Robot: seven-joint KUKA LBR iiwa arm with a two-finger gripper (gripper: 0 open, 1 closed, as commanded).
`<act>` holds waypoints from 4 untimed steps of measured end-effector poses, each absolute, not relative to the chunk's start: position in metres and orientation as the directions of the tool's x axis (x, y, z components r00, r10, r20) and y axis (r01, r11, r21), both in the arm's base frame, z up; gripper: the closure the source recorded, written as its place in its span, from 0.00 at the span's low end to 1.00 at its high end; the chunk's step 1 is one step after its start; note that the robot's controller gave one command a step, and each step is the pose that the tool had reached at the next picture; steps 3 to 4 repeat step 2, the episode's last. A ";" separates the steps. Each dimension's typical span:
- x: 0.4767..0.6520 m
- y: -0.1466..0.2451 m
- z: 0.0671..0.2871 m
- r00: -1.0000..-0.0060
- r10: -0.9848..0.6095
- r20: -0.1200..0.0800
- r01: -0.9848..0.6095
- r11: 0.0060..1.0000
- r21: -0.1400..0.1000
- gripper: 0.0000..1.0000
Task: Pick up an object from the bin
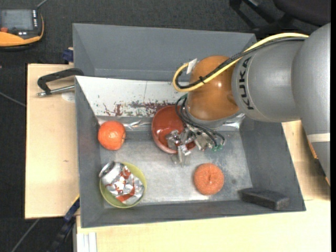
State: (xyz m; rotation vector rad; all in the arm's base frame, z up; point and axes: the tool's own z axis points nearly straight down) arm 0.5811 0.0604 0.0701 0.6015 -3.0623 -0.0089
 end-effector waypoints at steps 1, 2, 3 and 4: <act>0.592 0.048 0.185 -0.924 -0.383 0.013 -0.383 0.924 0.008 1.00; 0.593 0.058 0.288 -0.917 -0.398 -0.001 -0.398 0.917 0.005 1.00; 0.593 0.058 0.288 -0.917 -0.398 -0.001 -0.398 0.917 0.005 1.00; 0.593 0.058 0.288 -0.917 -0.398 -0.001 -0.398 0.917 0.005 1.00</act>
Offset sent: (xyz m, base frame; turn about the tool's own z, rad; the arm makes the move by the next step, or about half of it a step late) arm 0.0091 -0.0127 0.1098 -0.0059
